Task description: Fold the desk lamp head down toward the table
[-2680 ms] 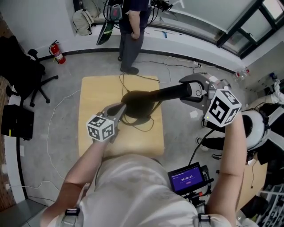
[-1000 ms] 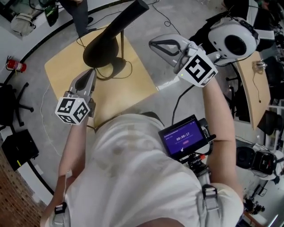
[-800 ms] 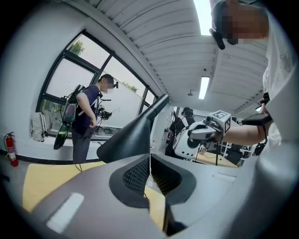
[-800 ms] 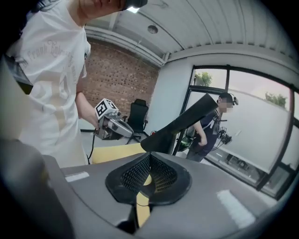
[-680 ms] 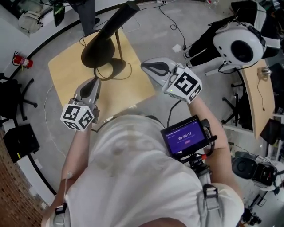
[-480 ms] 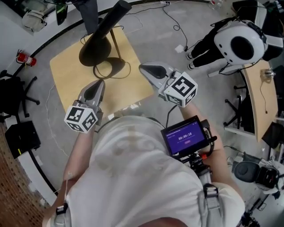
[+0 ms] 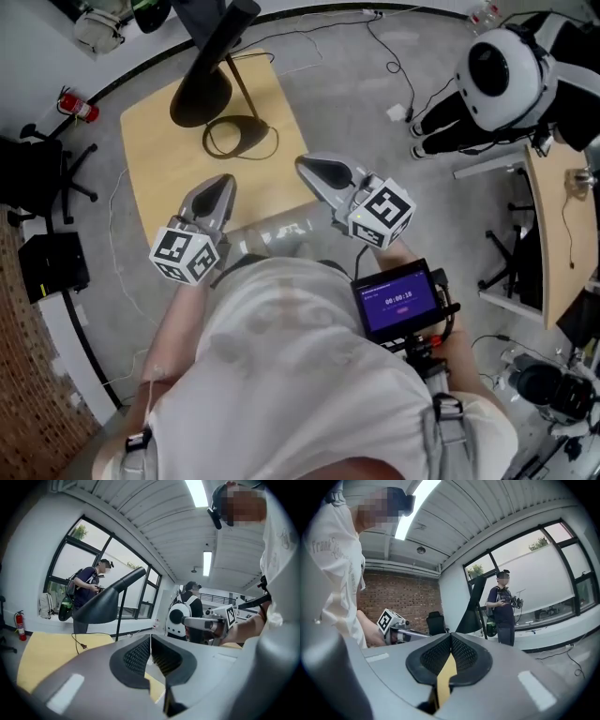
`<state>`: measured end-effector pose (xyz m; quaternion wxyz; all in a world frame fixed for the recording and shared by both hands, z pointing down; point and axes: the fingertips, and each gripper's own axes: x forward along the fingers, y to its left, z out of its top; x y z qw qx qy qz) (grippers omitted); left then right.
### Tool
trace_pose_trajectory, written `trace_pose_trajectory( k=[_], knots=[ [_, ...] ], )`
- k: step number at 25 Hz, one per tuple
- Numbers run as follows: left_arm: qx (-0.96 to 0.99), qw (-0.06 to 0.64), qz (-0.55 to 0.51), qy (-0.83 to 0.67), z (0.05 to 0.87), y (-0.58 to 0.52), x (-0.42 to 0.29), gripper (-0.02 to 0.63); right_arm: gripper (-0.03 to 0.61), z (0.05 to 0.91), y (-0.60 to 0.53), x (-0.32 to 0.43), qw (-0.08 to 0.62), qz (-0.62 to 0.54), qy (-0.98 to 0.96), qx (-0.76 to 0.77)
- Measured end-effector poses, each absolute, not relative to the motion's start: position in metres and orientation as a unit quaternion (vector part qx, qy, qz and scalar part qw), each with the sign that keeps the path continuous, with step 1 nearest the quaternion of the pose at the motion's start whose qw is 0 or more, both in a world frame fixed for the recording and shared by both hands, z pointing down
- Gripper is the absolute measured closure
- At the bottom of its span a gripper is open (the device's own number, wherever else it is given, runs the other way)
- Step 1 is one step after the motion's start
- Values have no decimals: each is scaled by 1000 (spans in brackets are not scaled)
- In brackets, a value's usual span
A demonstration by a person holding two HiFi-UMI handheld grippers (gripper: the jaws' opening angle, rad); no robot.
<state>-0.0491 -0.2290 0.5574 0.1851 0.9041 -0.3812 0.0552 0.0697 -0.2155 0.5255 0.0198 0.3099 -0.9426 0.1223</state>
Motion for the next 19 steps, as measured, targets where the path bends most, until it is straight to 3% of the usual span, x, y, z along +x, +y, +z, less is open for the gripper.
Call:
trace_pose_trajectory(
  k=[8,19],
  knots=[
    [887,190,61,-416,563,-194,-52,606,566,529,-198,71,11,120,-954,275],
    [882,160,53,-439,542,-149,20,606,566,518,-150,142,-2,101,-961,256]
  ],
)
